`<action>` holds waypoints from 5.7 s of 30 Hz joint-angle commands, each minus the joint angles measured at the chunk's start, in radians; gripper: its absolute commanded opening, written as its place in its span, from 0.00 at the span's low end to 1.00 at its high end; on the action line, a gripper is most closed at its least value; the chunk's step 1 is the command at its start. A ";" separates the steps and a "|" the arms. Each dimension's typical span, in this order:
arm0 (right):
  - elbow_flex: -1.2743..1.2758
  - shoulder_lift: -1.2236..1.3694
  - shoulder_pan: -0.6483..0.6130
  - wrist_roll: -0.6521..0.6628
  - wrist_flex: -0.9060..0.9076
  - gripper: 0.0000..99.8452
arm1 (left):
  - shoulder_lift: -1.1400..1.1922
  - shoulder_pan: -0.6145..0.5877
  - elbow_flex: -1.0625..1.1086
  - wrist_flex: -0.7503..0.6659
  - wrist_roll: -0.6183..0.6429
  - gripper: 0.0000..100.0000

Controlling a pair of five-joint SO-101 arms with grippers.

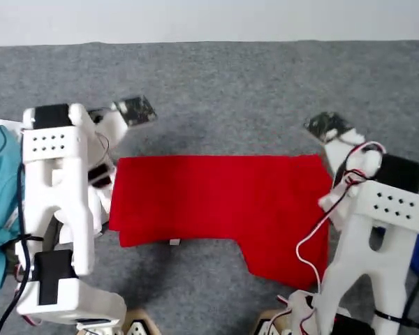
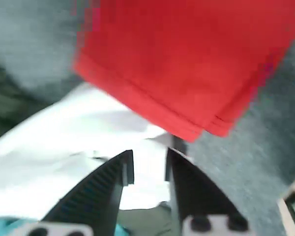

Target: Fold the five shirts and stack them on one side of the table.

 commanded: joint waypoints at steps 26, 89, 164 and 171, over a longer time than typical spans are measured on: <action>-0.562 1.099 -0.010 -0.302 -0.648 0.03 | 0.089 0.015 -0.033 -0.057 0.617 0.00; -0.164 -0.147 0.894 -0.112 0.097 0.01 | 0.577 1.091 -0.243 -0.002 0.480 0.13; -0.163 -0.216 0.934 -0.097 0.101 0.01 | 0.786 0.842 -0.766 -0.092 0.511 0.00; -0.161 -0.216 0.934 -0.095 0.102 0.01 | 0.893 0.809 -0.768 -0.098 0.511 0.00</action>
